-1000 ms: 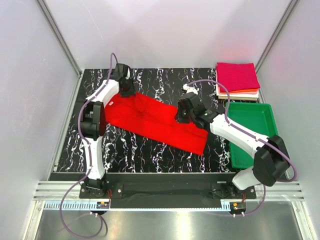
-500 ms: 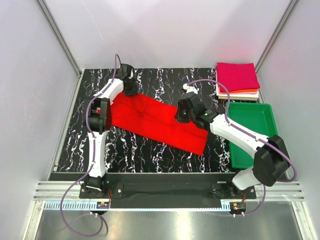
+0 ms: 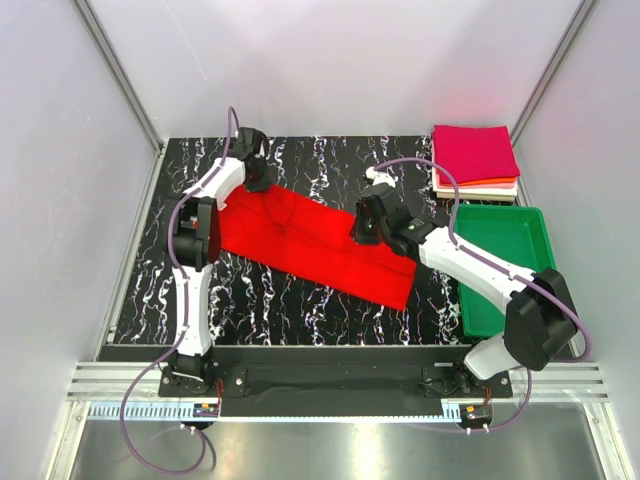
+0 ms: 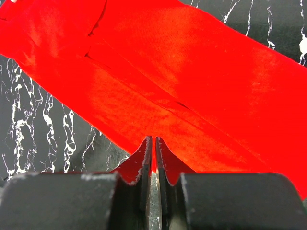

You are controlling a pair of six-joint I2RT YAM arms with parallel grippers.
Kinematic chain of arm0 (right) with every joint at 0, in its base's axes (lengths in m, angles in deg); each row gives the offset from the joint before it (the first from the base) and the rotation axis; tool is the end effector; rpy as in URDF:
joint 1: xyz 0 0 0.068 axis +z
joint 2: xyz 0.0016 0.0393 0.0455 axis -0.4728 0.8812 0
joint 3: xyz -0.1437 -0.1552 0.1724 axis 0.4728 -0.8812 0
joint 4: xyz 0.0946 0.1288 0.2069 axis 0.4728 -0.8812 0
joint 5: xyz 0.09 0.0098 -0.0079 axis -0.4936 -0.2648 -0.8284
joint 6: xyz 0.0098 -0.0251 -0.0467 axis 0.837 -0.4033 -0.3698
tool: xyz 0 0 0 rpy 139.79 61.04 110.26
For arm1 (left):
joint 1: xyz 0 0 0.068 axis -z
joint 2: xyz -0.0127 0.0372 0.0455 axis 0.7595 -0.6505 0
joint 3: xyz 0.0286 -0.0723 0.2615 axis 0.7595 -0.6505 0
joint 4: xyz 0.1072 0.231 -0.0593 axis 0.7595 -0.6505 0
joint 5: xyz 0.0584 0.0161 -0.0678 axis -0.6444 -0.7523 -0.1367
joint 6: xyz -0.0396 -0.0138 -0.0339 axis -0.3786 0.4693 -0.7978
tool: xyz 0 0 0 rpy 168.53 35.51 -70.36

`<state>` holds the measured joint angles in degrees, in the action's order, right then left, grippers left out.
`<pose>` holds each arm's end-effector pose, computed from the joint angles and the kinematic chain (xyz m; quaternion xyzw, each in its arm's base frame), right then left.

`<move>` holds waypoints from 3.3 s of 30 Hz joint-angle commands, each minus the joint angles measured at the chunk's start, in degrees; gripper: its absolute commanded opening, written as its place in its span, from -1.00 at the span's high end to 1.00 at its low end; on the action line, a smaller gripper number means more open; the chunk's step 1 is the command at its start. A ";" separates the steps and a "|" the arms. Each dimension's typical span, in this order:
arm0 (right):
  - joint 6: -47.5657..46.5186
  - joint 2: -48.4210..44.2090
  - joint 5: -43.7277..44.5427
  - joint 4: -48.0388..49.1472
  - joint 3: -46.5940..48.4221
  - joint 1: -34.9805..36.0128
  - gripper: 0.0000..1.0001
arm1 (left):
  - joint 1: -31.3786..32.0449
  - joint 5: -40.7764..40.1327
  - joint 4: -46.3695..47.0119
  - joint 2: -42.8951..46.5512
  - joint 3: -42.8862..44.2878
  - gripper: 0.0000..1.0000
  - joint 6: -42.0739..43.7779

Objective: Fold and stack the t-shirts
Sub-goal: Fold the tshirt

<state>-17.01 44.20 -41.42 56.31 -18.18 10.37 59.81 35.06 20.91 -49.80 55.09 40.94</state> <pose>0.2612 0.2025 0.2742 -0.0445 0.9043 0.1882 0.3807 0.4991 -0.0906 0.1828 -0.0866 0.9522 -0.0672 0.2852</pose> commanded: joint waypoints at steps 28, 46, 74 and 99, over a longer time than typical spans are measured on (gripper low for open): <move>12.16 38.51 -6.74 7.16 32.90 -1.94 0.50 | -9.69 13.96 -1.11 2.88 -0.40 0.05 11.06; 13.83 49.68 -6.39 7.34 38.54 -4.05 0.75 | -10.31 13.96 -2.08 3.22 -1.10 0.84 16.52; 14.54 50.91 -6.65 7.25 37.22 -5.54 0.80 | -14.26 17.64 -3.22 6.48 -2.42 0.29 15.64; 14.45 51.79 -7.09 7.16 37.84 -5.54 0.81 | -14.17 25.73 -3.05 -1.09 1.89 0.66 16.95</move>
<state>-2.16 94.10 -49.47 65.03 19.13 5.37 45.36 59.69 16.98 -51.71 54.63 57.20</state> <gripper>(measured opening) 0.098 0.195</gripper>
